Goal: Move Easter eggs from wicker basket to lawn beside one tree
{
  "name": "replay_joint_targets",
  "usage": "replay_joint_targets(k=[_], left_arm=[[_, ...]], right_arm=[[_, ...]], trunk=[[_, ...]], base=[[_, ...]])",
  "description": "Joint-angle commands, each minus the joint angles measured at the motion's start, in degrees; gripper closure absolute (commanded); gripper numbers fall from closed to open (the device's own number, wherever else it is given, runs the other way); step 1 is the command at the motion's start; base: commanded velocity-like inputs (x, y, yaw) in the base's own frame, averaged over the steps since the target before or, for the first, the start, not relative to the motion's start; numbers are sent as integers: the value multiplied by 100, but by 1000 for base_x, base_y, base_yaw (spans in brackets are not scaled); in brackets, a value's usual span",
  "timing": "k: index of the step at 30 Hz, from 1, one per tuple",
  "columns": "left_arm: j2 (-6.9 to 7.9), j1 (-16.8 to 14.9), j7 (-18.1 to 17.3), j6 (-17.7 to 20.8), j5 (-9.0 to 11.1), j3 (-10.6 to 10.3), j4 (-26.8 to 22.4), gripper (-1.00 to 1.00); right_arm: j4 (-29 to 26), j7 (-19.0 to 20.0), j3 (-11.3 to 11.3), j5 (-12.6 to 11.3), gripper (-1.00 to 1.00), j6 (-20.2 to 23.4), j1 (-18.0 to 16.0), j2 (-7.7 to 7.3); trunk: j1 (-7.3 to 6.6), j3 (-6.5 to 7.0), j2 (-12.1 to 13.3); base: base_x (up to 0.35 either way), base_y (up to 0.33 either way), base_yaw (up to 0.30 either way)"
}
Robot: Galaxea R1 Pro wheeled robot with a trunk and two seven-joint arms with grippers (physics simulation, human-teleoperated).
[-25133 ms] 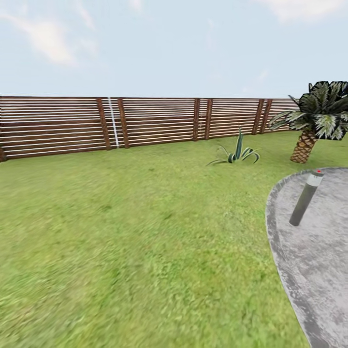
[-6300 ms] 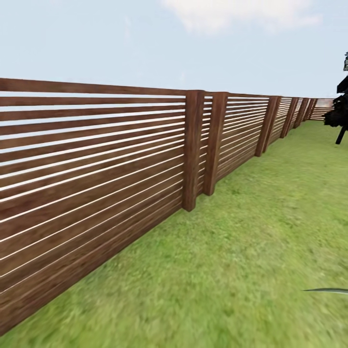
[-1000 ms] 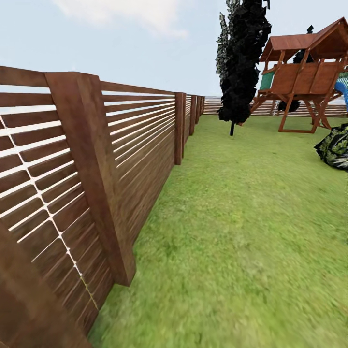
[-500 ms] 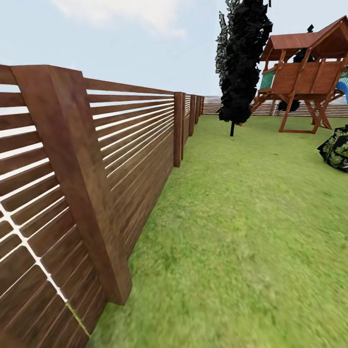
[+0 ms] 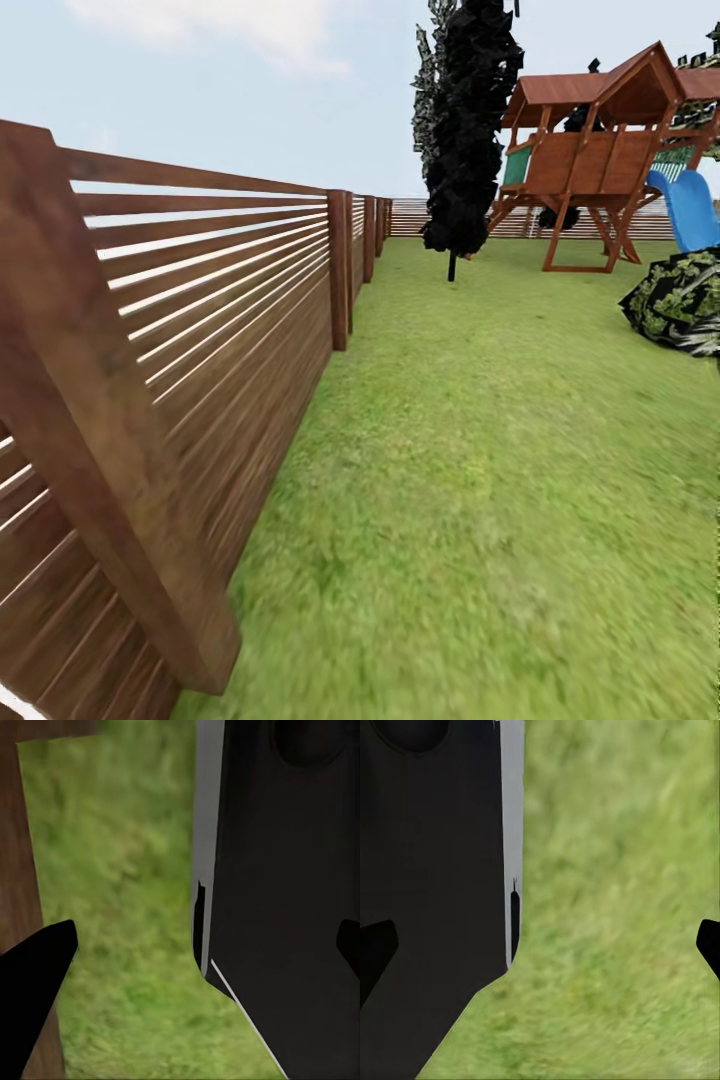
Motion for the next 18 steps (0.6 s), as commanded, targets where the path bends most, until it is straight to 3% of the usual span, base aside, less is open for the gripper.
replay_joint_targets(k=[1, 6, 18], left_arm=[[44, -2, 22, -7, -34, -24, -21, -100], [44, -2, 22, -7, -34, -26, -19, -100], [44, -2, 22, -7, -34, -26, -19, -100]], right_arm=[[13, -10, 14, 5, -100, -2, -8, 1], [13, -10, 8, 7, -100, -2, -8, 1], [13, -10, 13, 1, -100, -2, -8, 1]], trunk=[[3, -3, -2], [3, -3, -2], [3, -3, -2]], base=[[339, 0, -184], [339, 0, -139], [339, 0, -42]])
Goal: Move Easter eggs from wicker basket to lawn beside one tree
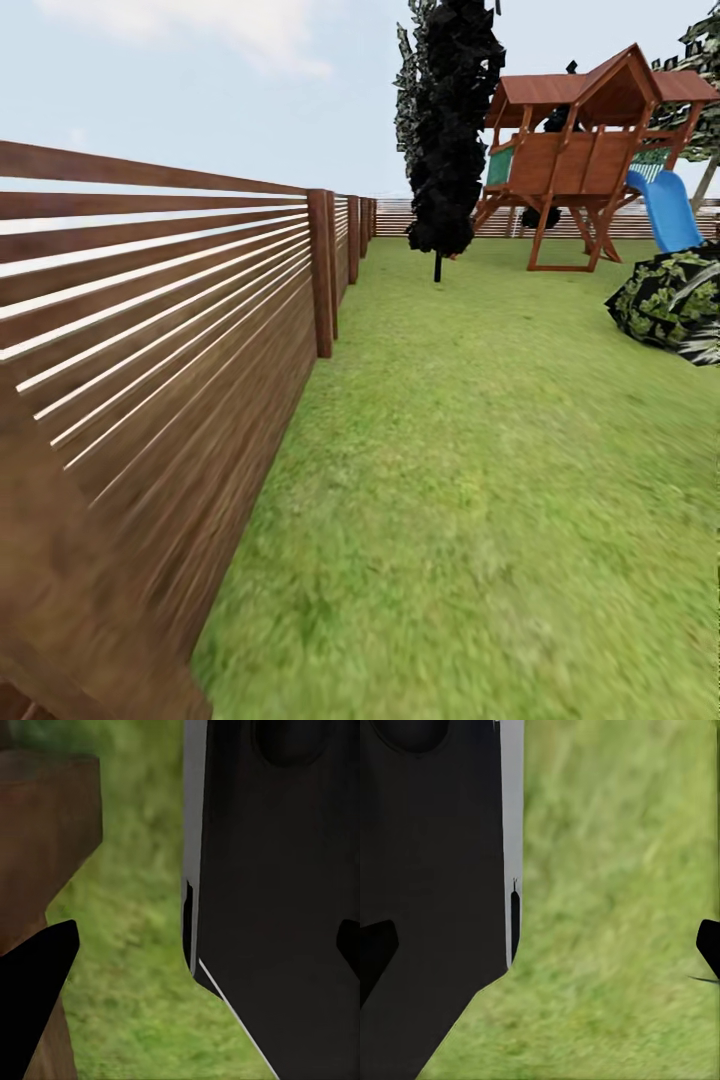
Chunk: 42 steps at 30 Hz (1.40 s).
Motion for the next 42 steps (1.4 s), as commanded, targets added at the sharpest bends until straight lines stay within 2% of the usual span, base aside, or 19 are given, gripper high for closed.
replay_joint_targets(k=[1, 8, 26, 35, 42], left_arm=[[113, -1, 22, -6, -30, -16, -17, -100], [113, -1, 21, -6, -30, -15, -19, -100], [112, -1, 22, -6, -30, -10, -18, -100], [113, -1, 22, -6, -30, -10, -21, -100], [113, -1, 22, -6, -30, -10, -21, -100]], right_arm=[[13, -10, 14, 7, -100, -6, -8, 1], [13, -10, 1, -8, -100, -4, -8, 1], [13, -10, 13, 2, -100, -2, -8, 1], [13, -10, 6, -12, -100, -2, -8, 1], [13, -10, -11, -41, -100, -2, -8, 1]], trunk=[[3, -3, -2], [3, -3, -2], [3, -3, -2], [3, -3, -2], [3, -3, -2]], base=[[339, 0, -215], [339, 0, -207], [339, 0, -15], [339, 0, -191], [339, 0, -31]])
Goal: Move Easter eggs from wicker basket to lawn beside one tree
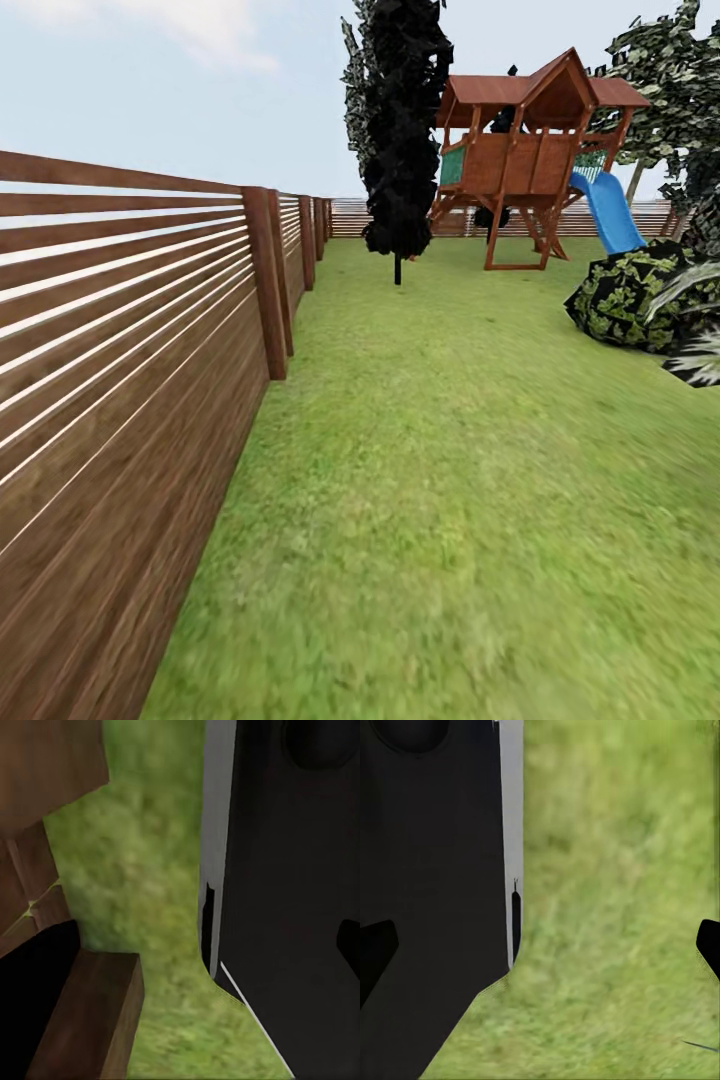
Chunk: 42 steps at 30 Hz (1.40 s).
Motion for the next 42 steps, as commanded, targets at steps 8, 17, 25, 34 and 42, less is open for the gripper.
replay_joint_targets(k=[8, 17, 25, 34, 42], left_arm=[[1, 2, 5, 4, -14, -11, -14, -100], [1, 2, 5, 4, -14, -11, -14, -100], [1, 2, 5, 4, -14, -11, -14, -100], [1, 2, 4, 4, -14, -9, -14, -100], [1, 2, 3, 3, -14, -10, -14, -100]], right_arm=[[13, -10, 10, -1, -100, -2, -8, 1], [13, -10, 30, 14, -100, -7, -8, 1], [13, -10, 20, 16, -100, -7, -8, 1], [13, -10, 19, 16, -100, -3, -8, 1], [13, -10, 31, 6, -100, -2, -8, 1]], trunk=[[3, -4, -2], [3, -10, -2], [3, -34, -2], [3, -49, -2], [3, -49, -2]], base=[[339, 0, -1], [339, 0, -57], [339, 0, -238], [339, 0, -105], [339, 0, -8]])
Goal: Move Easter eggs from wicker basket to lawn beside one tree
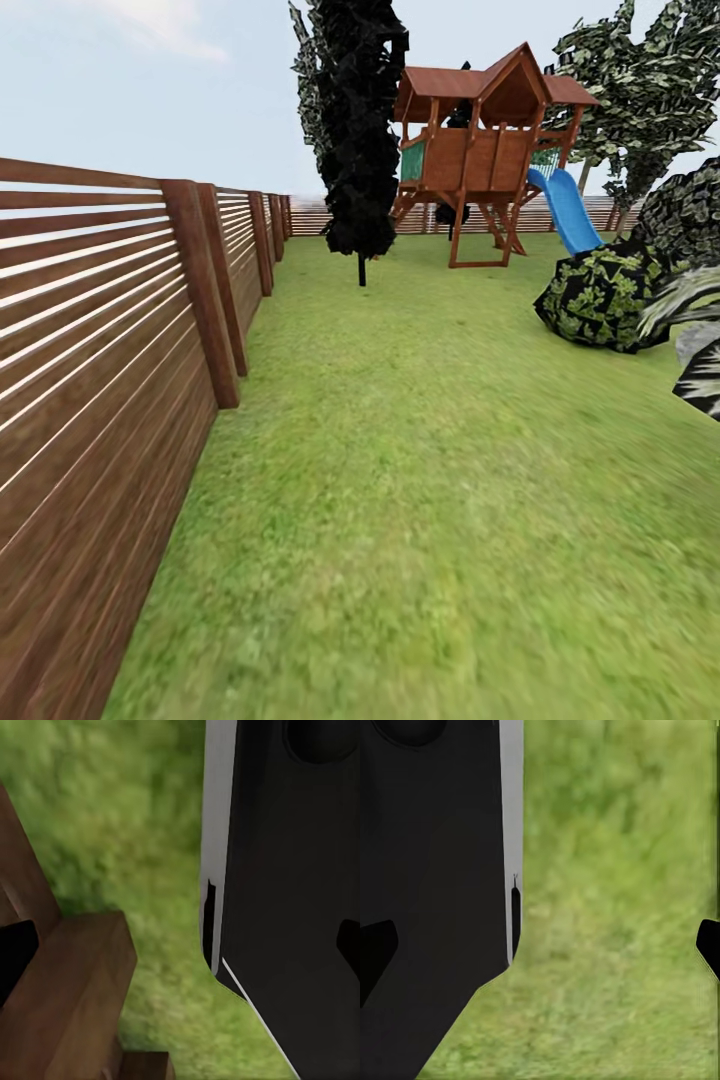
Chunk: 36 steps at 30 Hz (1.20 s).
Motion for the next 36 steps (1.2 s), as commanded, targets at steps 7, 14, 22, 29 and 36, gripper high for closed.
replay_joint_targets(k=[7, 14, 22, 29, 36], left_arm=[[1, 3, -3, 8, 2, 5, -12, -100], [1, 3, -4, 8, 2, 6, -12, -100], [1, 3, -3, 8, 2, 3, -12, -100], [1, 3, -3, 7, 2, 2, -12, -100], [1, 3, -4, 8, 2, 1, -12, -100]], right_arm=[[13, -10, 8, 22, -100, -2, -8, 1], [13, -1, 14, 56, -100, 0, -8, 1], [13, -1, 19, 56, -100, -2, -8, 1], [13, -1, 19, 56, -100, -11, -8, 1], [13, -1, 14, 53, -100, -11, -8, 1]], trunk=[[3, -4, -2], [3, -4, -2], [3, -4, -2], [3, -18, -2], [3, -42, -2]], base=[[339, 0, -8], [339, 0, 0], [339, 0, -1], [339, 0, -190], [339, 0, -267]])
